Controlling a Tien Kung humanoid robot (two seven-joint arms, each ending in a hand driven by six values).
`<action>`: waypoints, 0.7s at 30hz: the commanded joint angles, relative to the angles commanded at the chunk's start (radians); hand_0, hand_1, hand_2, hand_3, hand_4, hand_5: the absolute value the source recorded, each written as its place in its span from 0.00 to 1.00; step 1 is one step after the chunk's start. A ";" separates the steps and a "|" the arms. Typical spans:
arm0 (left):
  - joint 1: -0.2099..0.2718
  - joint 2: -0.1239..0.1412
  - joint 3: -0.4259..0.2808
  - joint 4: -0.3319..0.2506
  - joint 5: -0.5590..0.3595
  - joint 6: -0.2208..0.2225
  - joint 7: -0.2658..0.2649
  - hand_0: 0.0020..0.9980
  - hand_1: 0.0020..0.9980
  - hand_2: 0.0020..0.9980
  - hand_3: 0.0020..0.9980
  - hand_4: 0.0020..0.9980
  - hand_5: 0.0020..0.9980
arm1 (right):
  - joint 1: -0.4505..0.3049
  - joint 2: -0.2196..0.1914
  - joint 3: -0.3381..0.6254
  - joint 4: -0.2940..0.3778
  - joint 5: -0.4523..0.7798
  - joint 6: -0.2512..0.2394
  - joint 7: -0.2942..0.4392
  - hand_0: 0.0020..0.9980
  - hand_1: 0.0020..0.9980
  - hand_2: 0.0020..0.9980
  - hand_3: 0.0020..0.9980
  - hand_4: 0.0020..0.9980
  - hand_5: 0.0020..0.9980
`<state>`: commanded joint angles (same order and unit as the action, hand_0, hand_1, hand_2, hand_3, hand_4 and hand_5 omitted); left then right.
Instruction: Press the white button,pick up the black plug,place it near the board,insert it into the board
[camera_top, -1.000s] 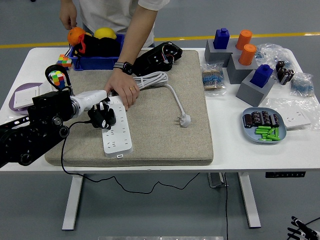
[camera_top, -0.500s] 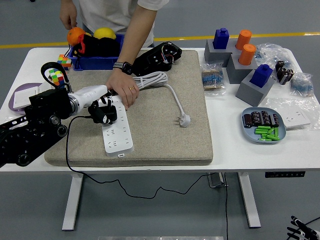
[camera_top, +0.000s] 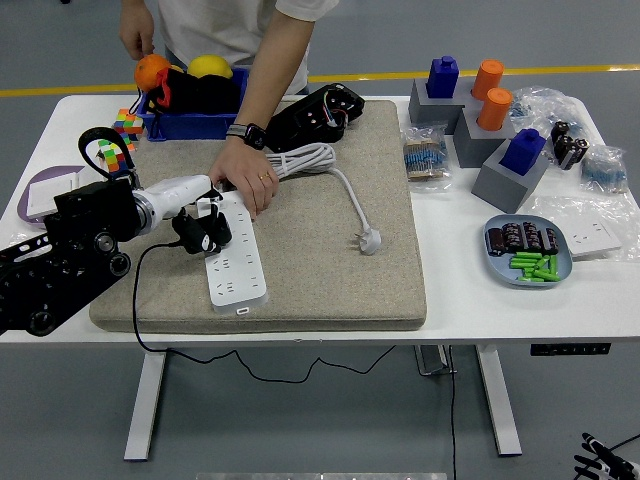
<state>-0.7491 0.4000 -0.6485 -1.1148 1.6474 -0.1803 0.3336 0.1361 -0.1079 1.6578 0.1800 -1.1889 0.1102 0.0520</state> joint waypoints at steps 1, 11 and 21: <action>0.001 0.001 -0.004 -0.005 -0.002 0.001 -0.001 0.70 0.83 0.78 0.58 0.90 0.00 | 0.000 0.000 -0.001 0.000 0.001 0.000 0.000 0.72 0.61 0.55 0.65 0.74 0.48; 0.036 0.015 -0.098 -0.080 0.013 0.016 -0.016 0.69 0.83 0.78 0.58 0.90 0.00 | 0.001 -0.002 -0.008 0.000 0.001 -0.001 -0.001 0.72 0.61 0.55 0.65 0.74 0.48; 0.078 0.021 -0.136 -0.041 0.052 0.064 -0.040 0.67 0.80 0.74 0.57 0.92 0.00 | -0.002 -0.001 -0.017 0.000 0.003 -0.002 -0.001 0.72 0.61 0.55 0.65 0.74 0.48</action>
<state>-0.6715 0.4206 -0.7841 -1.1563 1.6996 -0.1159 0.2936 0.1339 -0.1092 1.6404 0.1800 -1.1862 0.1085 0.0506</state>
